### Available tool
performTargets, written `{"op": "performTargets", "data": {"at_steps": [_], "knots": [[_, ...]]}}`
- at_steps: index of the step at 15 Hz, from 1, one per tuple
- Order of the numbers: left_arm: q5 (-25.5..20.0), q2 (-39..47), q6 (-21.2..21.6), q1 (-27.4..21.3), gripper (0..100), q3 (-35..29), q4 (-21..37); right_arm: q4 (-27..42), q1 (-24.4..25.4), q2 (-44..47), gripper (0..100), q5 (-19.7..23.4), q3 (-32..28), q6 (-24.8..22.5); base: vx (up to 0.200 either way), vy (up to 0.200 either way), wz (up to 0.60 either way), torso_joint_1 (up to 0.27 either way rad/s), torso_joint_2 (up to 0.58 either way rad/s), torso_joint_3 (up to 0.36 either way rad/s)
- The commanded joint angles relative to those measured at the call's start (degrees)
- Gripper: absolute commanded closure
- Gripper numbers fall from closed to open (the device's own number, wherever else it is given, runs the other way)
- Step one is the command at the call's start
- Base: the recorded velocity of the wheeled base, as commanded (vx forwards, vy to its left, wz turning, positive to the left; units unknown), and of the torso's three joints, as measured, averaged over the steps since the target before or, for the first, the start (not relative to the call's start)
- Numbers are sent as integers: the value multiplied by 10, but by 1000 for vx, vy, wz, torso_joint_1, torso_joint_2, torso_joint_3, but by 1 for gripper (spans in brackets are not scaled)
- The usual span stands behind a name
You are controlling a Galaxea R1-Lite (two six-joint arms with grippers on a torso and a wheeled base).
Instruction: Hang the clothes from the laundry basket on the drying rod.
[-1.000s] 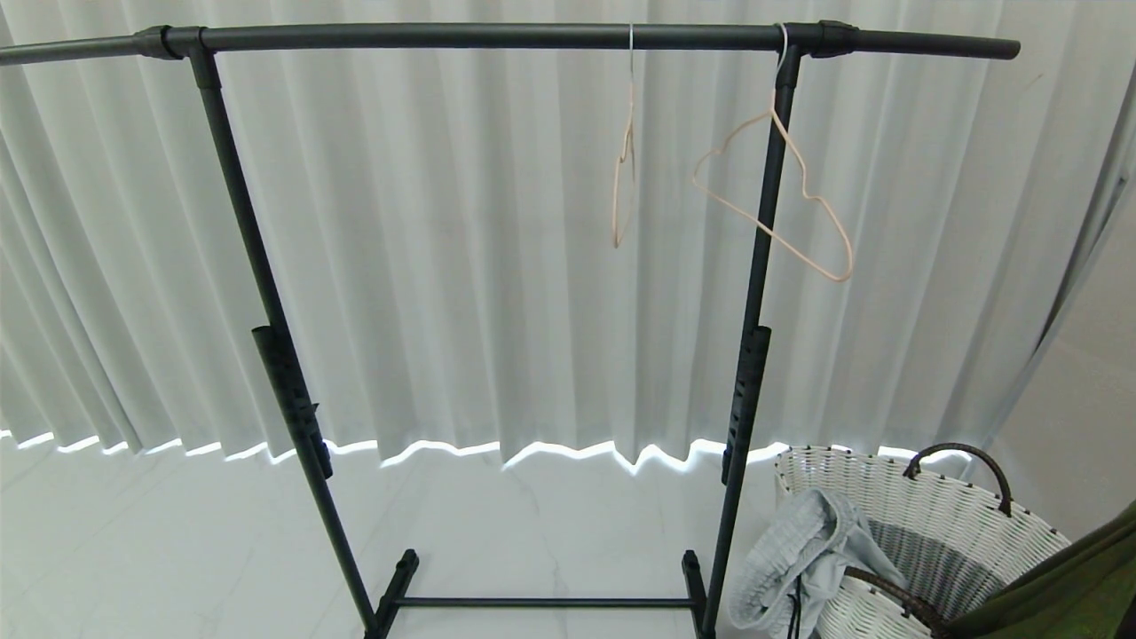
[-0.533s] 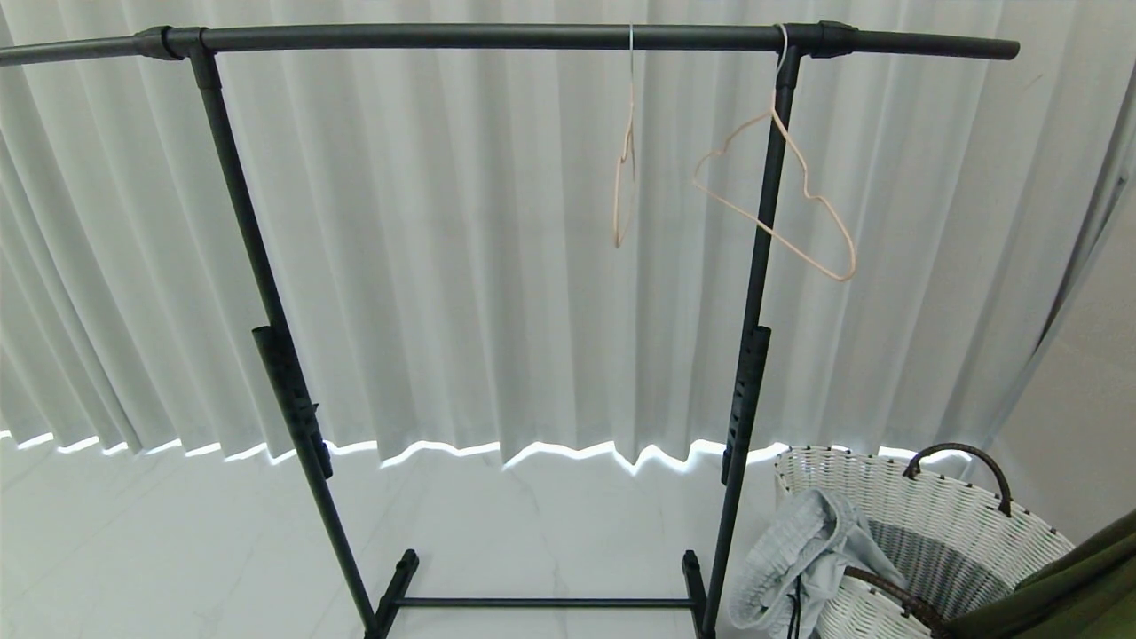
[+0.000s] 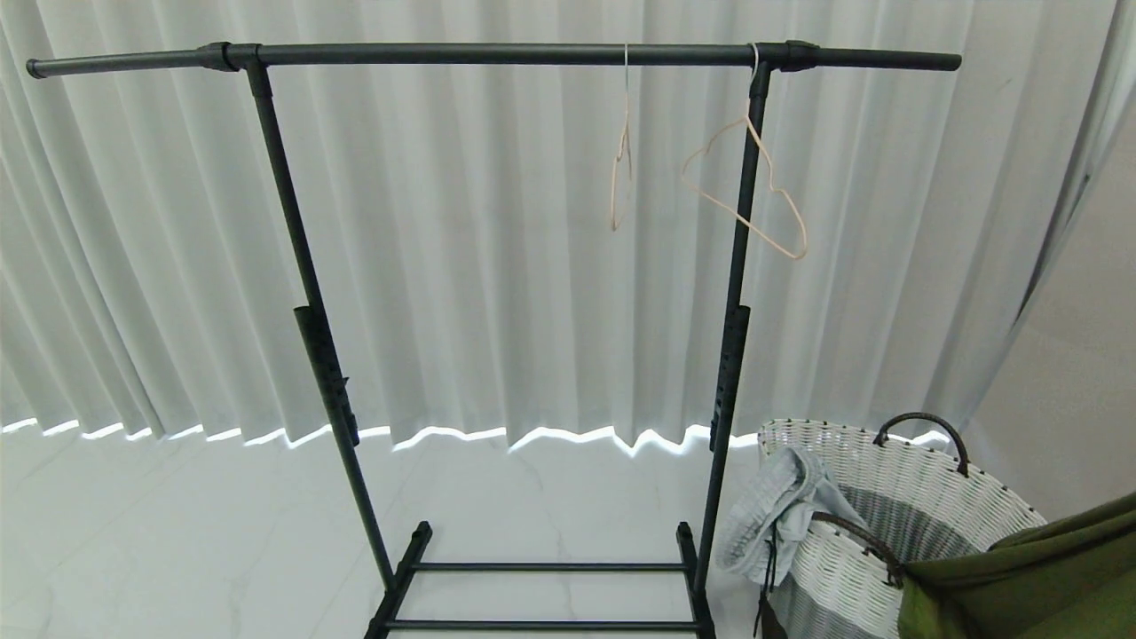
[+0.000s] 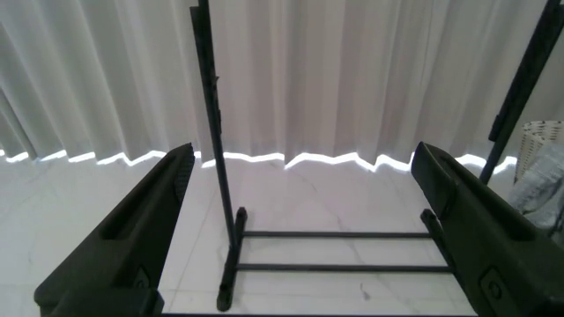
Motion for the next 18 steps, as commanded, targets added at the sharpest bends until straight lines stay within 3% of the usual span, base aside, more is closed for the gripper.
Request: {"op": "performTargets", "data": {"at_steps": [1, 4, 13, 18], "knots": [[0, 0, 0, 0, 0, 0, 0, -1, 1, 11, 100, 0, 2, -1, 0, 0, 0, 0, 0, 0], [0, 0, -1, 0, 0, 0, 0, -1, 10, 17, 100, 0, 3, -14, 0, 0, 0, 0, 0, 0], [-1, 0, 0, 0, 0, 0, 0, -14, 55, 55, 100, 0, 7, -15, 0, 200, 0, 4, 0, 4], [-2, 0, 32, 0, 0, 0, 0, -14, 70, 71, 100, 1, 14, -14, 0, 0, 0, 0, 0, 0]]}}
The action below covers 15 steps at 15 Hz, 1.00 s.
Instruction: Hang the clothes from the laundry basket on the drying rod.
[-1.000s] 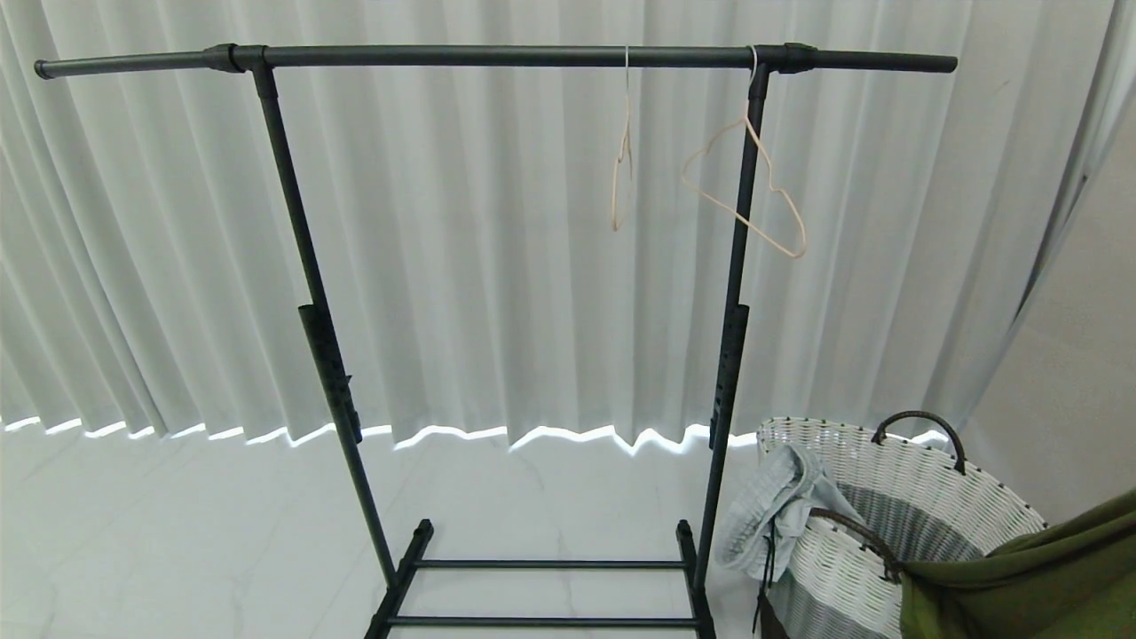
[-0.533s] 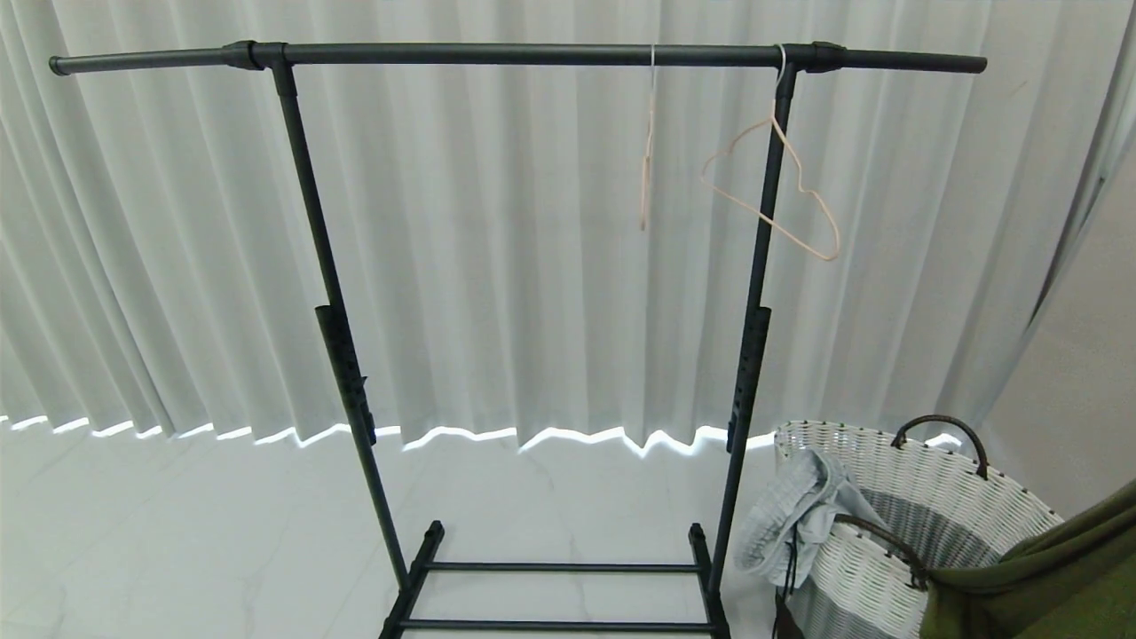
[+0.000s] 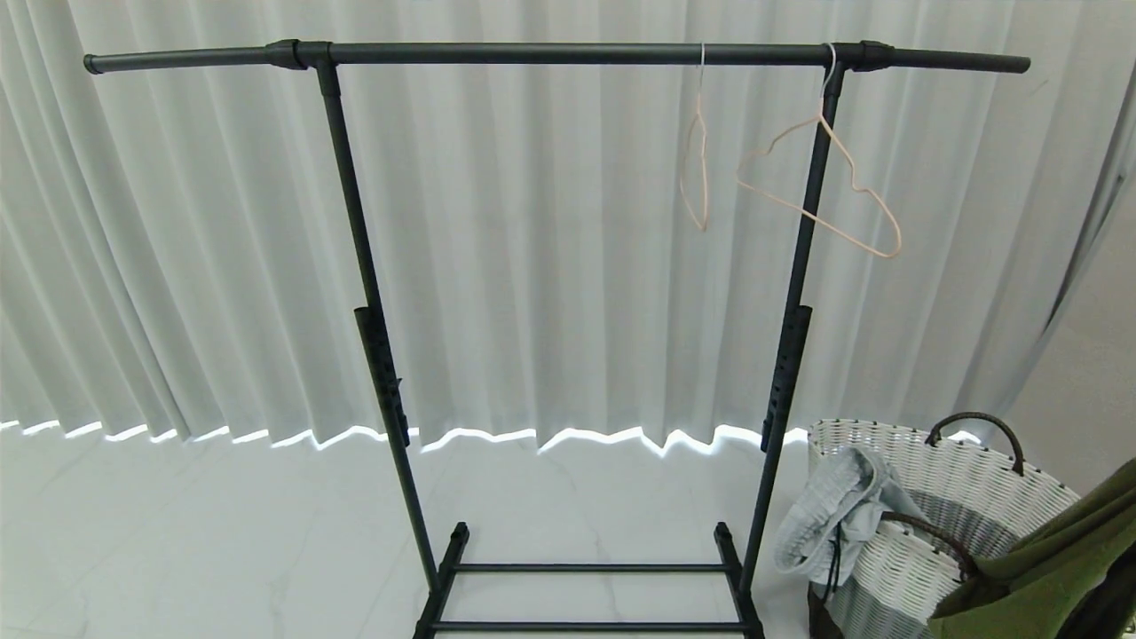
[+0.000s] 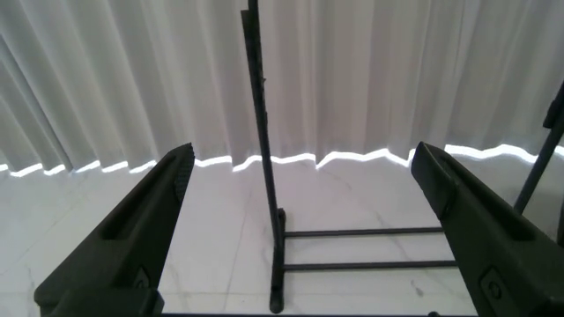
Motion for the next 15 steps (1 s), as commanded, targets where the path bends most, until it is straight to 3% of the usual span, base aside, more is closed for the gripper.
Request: {"op": "performTargets", "data": {"at_steps": [1, 8, 11, 12, 14, 15], "knots": [[0, 0, 1, -1, 0, 0, 0, -1, 5, 12, 100, 1, 3, 0, 0, 0, 0, 0, 0, 0], [-1, 0, 4, -1, 0, 0, -1, -1, 20, 14, 100, 3, 14, 2, 0, 0, 0, 0, 0, 0], [-51, 1, 4, -1, 0, -4, -5, -14, 56, 4, 100, 6, 3, 20, 0, 0, 0, 0, 0, 0], [-80, 17, 0, -5, 0, -40, -5, -15, 66, 1, 100, 7, -1, 34, 0, 0, 0, 0, 0, 0], [-122, 136, -25, -27, 0, -153, -4, -19, 79, 1, 100, 7, -2, 57, 0, 0, 0, 0, 0, 0], [-138, 168, -22, -31, 0, -172, -4, -23, 82, 0, 100, 7, -2, 62, 0, 0, 0, 0, 0, 0]]}}
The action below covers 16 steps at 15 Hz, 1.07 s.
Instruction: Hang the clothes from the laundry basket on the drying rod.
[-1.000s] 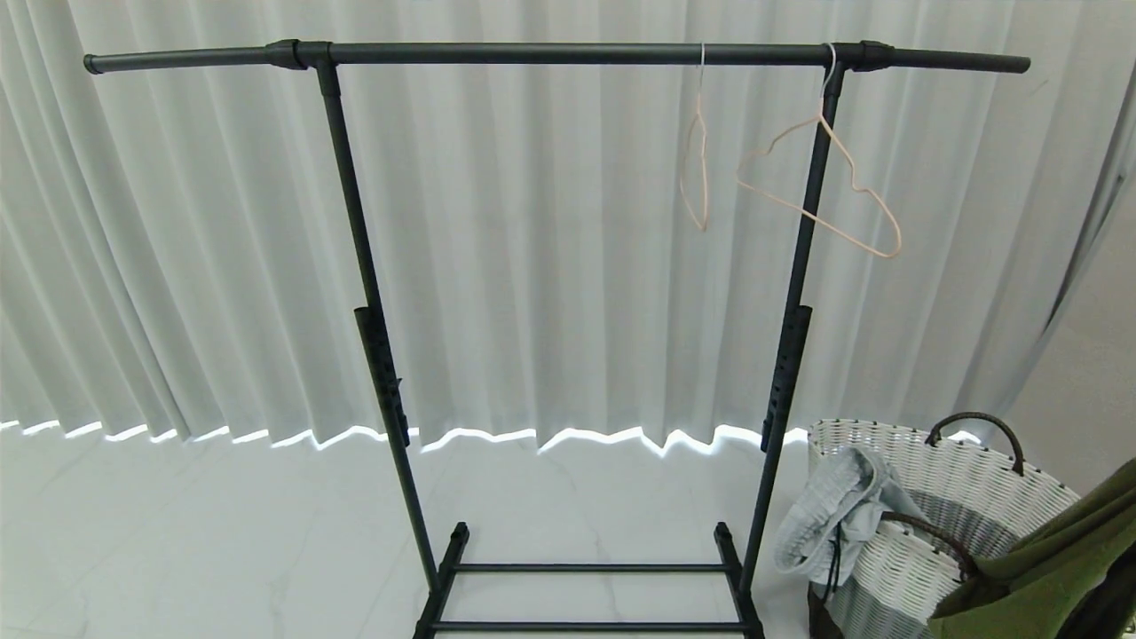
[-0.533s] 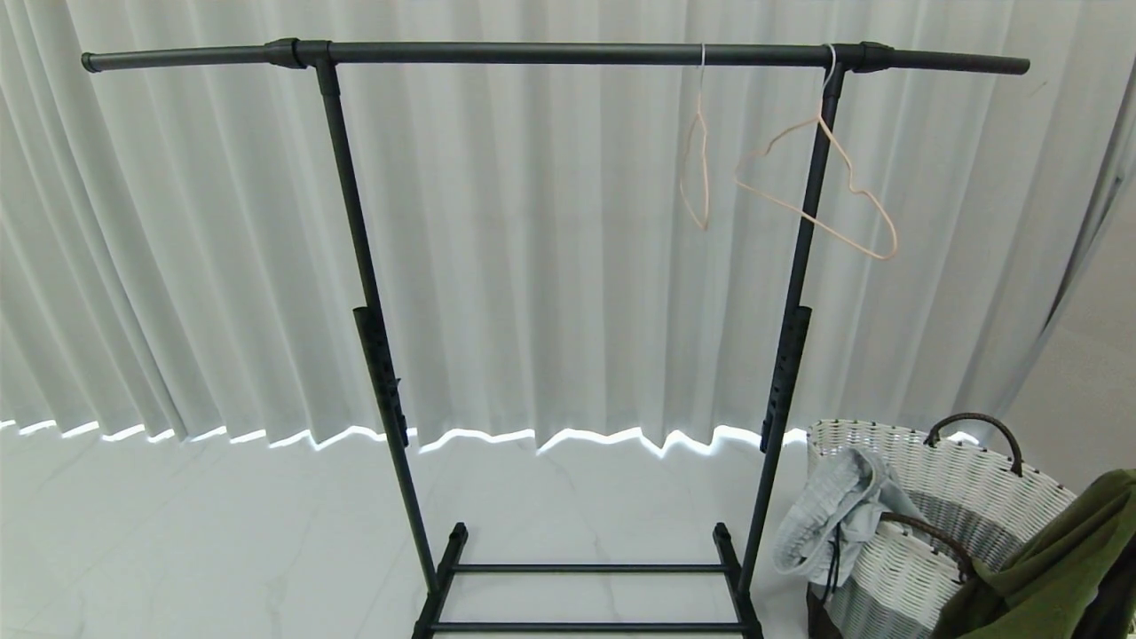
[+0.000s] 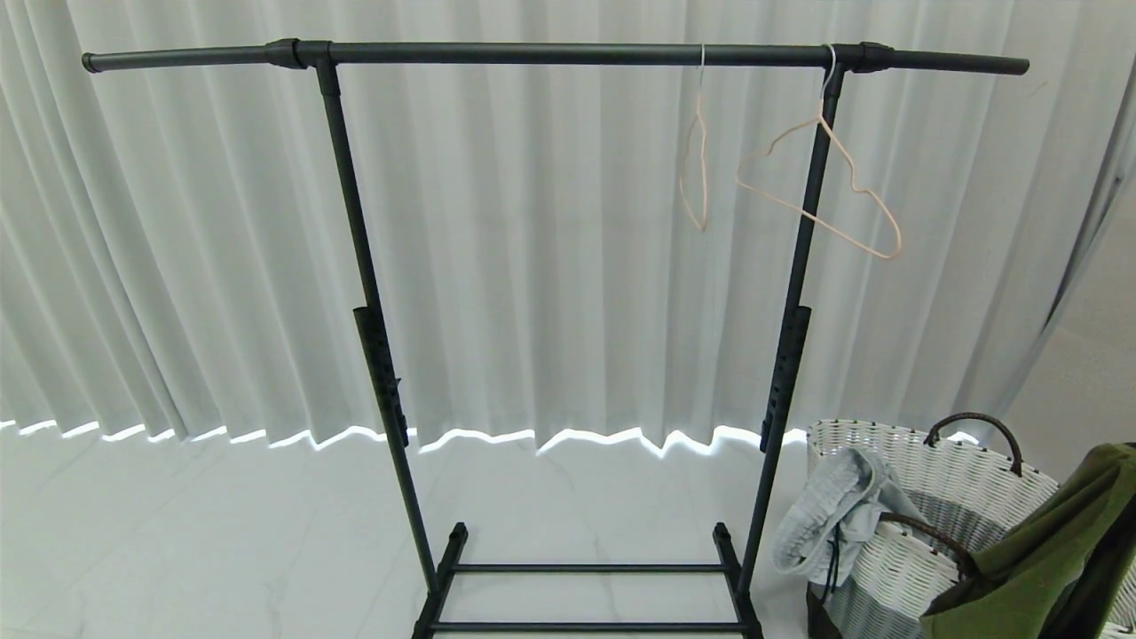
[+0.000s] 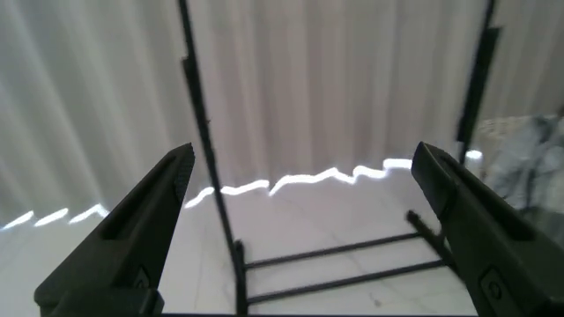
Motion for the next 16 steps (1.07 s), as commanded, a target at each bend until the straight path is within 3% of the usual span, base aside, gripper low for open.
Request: {"op": "performTargets", "data": {"at_steps": [1, 2, 4, 6, 7, 8, 10, 11, 14, 16], "knots": [[-80, 155, 13, -28, 0, -104, 1, -5, 8, -2, 100, 0, -1, 7, 0, 0, 0, 0, 0, 0], [-159, 211, 42, -41, 0, -124, 1, -5, 13, -5, 100, 3, -10, 17, 0, 0, 0, 0, 0, 0], [-247, 304, 93, -73, 0, -144, 1, -5, 20, -7, 100, 28, -28, 41, 0, 0, 0, 0, 0, 0], [-247, 400, 99, -110, 0, -178, 1, -5, 23, -11, 100, 40, -36, 50, 0, 0, 0, 0, 0, 0], [-247, 482, 79, -141, 0, -222, 0, -5, 23, -10, 100, 46, -36, 55, 0, 0, 0, 0, 0, 0], [-247, 509, 67, -156, 0, -238, 0, -5, 23, -10, 100, 52, -36, 60, 0, 0, 0, 0, 0, 0], [-240, 608, -10, -248, 0, -303, -5, -9, 31, -8, 100, 92, -36, 88, 0, 0, 0, 0, 0, 0], [-209, 647, -44, -288, 0, -335, -9, -9, 34, -7, 100, 93, -37, 96, 0, 0, 0, 0, 0, 0], [-12, 770, -127, -427, 0, -410, -14, -9, 40, -7, 100, 107, -37, 107, 0, 0, 0, 0, 0, 0], [54, 843, -151, -504, 0, -428, -16, -9, 49, -6, 100, 113, -37, 111, 0, 0, 0, 0, 0, 0]]}}
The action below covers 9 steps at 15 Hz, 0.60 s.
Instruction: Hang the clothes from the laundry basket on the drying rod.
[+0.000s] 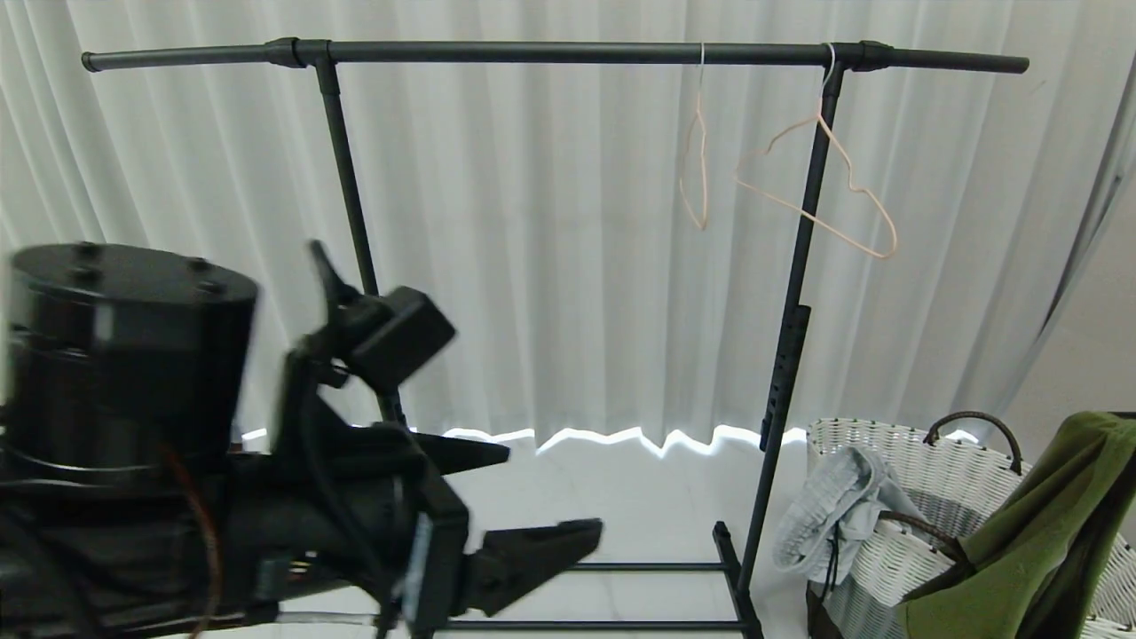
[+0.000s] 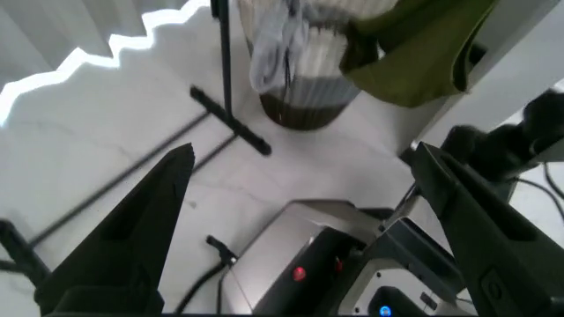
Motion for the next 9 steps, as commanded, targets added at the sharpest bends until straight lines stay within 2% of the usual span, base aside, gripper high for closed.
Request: {"op": "performTargets", "data": {"at_steps": [1, 3, 4, 5, 6, 7, 9], "knots": [[61, 143, -38, -108, 0, -44, -9, 0, 10, 1, 100, 0, 1, 1, 0, 0, 0, 0, 0, 0], [89, 220, -76, -217, 0, -70, -28, 0, 32, 0, 100, 0, 1, 11, 0, 0, 0, 0, 0, 0], [97, 250, -105, -242, 0, -93, -33, 0, 37, 0, 100, 0, 1, 14, 0, 0, 0, 0, 0, 0], [114, 301, -161, -269, 0, -151, -40, 0, 38, 0, 100, 0, 1, 14, 0, 0, 0, 0, 0, 0], [132, 344, -197, -282, 0, -215, -41, 0, 38, 0, 100, 0, 2, 14, 0, 0, 0, 0, 0, 0], [148, 384, -212, -286, 0, -274, -41, 1, 38, 0, 100, -1, 4, 15, 0, 0, 0, 0, 0, 0], [183, 461, -214, -285, 0, -368, -41, 1, 38, 0, 100, -2, 15, 15, 0, 0, 0, 0, 0, 0]]}}
